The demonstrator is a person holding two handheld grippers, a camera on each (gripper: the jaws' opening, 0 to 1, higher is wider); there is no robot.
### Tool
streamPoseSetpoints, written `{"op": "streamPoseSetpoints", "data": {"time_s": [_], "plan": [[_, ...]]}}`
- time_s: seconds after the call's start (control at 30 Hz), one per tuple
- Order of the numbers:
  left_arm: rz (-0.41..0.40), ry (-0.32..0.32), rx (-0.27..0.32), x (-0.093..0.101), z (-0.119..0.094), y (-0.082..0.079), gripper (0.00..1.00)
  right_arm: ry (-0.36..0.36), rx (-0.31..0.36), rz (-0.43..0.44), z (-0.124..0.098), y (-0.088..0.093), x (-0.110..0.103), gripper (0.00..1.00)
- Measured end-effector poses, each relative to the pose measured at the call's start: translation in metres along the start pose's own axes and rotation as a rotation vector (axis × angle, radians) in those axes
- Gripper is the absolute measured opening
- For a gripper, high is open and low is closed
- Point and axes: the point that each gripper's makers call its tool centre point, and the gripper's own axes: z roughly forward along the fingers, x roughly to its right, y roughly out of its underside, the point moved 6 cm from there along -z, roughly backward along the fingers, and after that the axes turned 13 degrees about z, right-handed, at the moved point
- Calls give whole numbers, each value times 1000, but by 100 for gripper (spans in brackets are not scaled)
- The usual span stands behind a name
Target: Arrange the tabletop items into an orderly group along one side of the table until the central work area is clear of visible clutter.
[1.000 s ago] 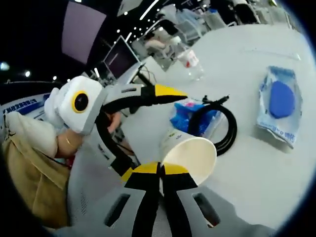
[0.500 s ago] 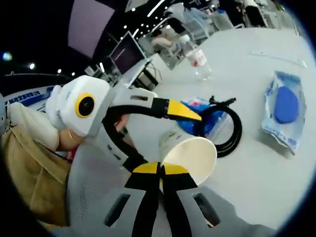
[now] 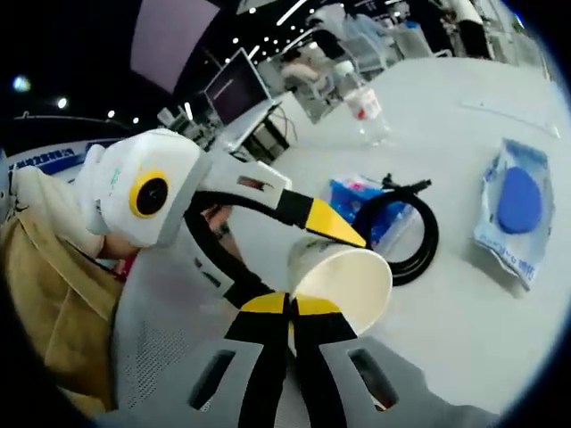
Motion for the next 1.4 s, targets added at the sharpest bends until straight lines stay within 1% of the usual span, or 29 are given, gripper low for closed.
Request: {"op": "streamPoseSetpoints", "data": {"time_s": [0.1, 0.2, 0.3, 0.43, 0.63, 0.67, 0.73, 0.77, 0.87, 0.9, 0.97, 1.03, 1.1, 1.17, 1.2, 1.3, 1.33, 1.4], "plan": [[23, -1, -19, 2, 2, -1, 41, 5, -6, -18, 1, 1, 0, 1], [48, 15, -44, 4, 5, 0, 41, 12, -18, -10, 1, 3, 1, 1], [53, 19, -57, 4, 6, 0, 41, 19, -27, -9, 3, 4, 2, 1], [57, 15, -59, 4, 6, 1, 40, 25, -24, 16, 2, 4, 3, 2], [15, -3, -54, 1, 6, 5, 40, 33, 2, 38, 2, 0, 5, 2], [-3, -5, -52, 1, 7, 6, 40, 34, 5, 42, 1, 0, 6, 2], [-22, -14, -45, 1, 8, 8, 40, 46, 28, 48, 0, -3, 8, 4], [-27, -15, -44, 1, 8, 8, 40, 51, 41, 52, 0, -5, 9, 7], [-92, -38, -14, -3, 5, 10, 40, 72, 95, 80, -6, -11, 13, 13], [-120, -47, 6, -5, 4, 11, 40, 72, 114, 84, -8, -14, 13, 14], [-147, -57, 45, -8, 2, 10, 40, 68, 132, 85, -10, -16, 13, 17], [-163, -68, 44, -10, 0, 14, 40, 67, 138, 89, -11, -16, 13, 20], [-172, -81, 39, -11, -1, 16, 40, 80, 159, 88, -13, -18, 15, 23], [-180, -96, 38, -14, -2, 18, 40, 82, 198, 63, -16, -23, 14, 29], [-192, -103, 39, -15, -2, 19, 40, 82, 219, 56, -17, -26, 13, 32], [-206, -124, 43, -18, -4, 20, 40, 82, 237, 44, -17, -28, 13, 48], [-213, -134, 32, -19, -4, 22, 40, 96, 247, 37, -16, -29, 14, 54], [-212, -140, 32, -20, -5, 23, 40, 117, 244, 31, -16, -29, 17, 62]]}}
